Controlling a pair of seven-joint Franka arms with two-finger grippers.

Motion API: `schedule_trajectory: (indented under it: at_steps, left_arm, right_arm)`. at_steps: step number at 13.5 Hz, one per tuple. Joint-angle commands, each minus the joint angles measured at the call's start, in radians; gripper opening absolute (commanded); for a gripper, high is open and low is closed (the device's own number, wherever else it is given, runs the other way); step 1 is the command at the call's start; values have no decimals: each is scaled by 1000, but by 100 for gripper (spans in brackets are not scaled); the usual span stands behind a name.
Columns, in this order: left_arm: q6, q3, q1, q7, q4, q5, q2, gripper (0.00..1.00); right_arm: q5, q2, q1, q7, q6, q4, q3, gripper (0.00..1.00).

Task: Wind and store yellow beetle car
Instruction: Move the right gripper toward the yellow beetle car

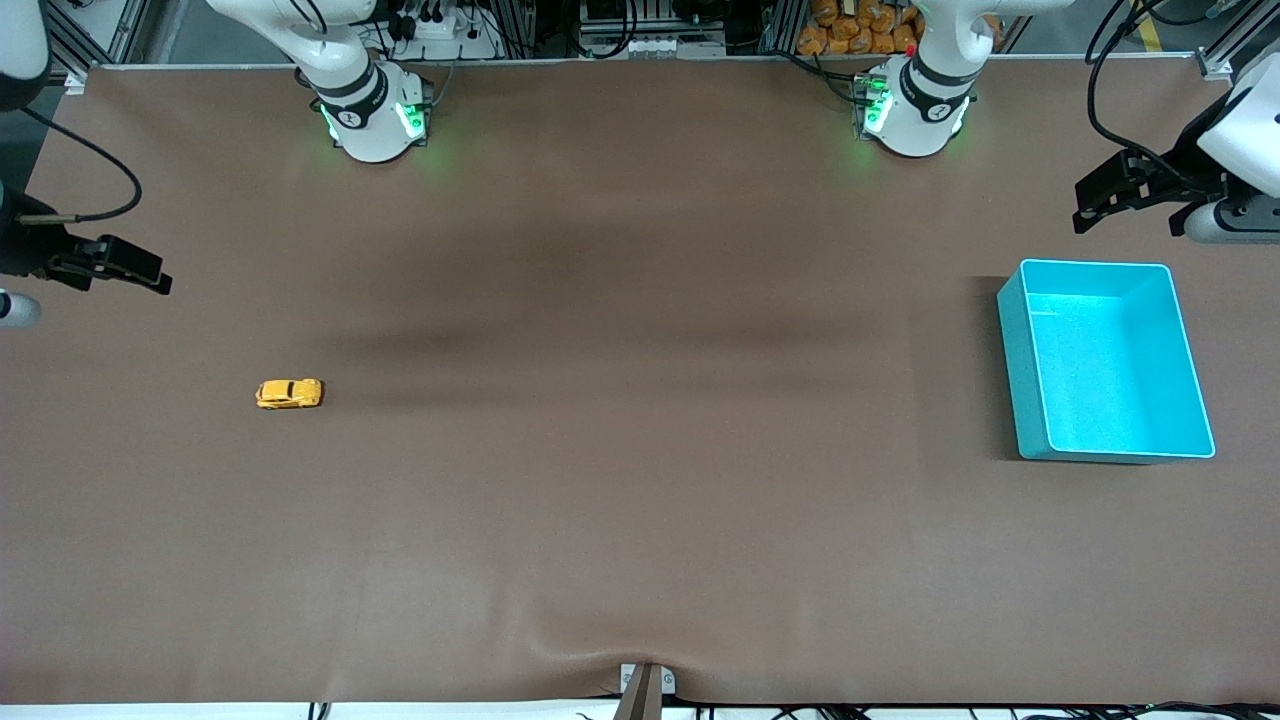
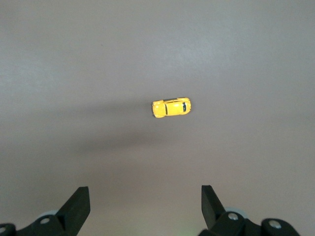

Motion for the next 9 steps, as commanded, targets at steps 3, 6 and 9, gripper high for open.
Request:
schedule_trajectory:
  at_steps: [3,6,9]
  left_arm:
    - [4,9,0,11,-3,-21,-16,100]
    - [5,9,0,11,-3,-21,-16,100]
    - [5,9,0,11,-3,-21,-16,100]
  right_arm:
    - [-9,73,-88,51,-30,23,9,100]
    - [-9,105,-77,231,-12,6,10,100]
    - [8,147,-57,557,96,-57,13,100]
